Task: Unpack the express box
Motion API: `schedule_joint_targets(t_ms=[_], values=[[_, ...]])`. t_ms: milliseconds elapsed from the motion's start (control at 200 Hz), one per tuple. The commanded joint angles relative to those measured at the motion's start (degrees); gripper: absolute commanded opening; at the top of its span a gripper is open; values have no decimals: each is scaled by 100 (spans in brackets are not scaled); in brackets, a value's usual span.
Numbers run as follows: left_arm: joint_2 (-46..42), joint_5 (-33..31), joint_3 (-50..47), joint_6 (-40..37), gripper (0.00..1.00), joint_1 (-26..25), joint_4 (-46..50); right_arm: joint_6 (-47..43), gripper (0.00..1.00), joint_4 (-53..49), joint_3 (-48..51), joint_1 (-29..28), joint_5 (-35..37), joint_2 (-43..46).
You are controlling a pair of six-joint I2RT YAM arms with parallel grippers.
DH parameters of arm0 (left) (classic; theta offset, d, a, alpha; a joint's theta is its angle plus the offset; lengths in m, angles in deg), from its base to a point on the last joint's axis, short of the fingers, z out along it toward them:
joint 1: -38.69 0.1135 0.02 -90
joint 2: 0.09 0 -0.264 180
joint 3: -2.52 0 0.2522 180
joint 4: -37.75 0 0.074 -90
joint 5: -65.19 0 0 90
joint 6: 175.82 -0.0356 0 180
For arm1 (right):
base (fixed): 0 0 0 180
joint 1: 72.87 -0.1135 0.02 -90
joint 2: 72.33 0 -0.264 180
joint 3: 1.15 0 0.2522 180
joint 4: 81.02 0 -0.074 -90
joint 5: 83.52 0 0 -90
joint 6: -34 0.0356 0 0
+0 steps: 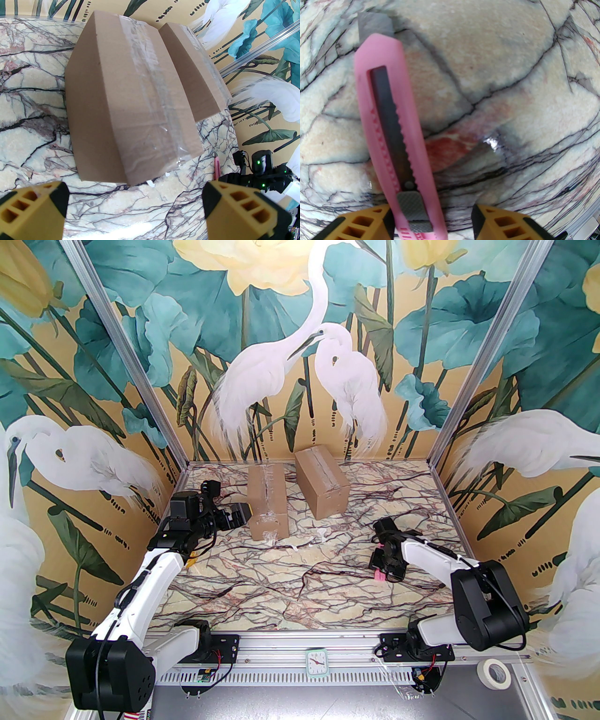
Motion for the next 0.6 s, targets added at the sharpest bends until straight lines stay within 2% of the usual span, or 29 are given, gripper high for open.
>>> schedule_joint_targets(t_ms=[0, 85, 160, 340, 595], values=[[-152, -44, 27, -104, 99, -52, 101, -70, 56, 480, -68, -38, 44, -288], [-157, -50, 33, -118, 100, -61, 111, -106, 55, 500, -136, -38, 40, -358], [-152, -64, 34, -127, 99, -64, 110, -157, 49, 524, -207, -40, -12, -427], [-135, -64, 63, -137, 100, -78, 140, -326, 46, 526, -341, -47, 9, -600], [-187, -66, 204, -223, 99, -88, 325, -535, 35, 550, -476, -47, 38, -747]])
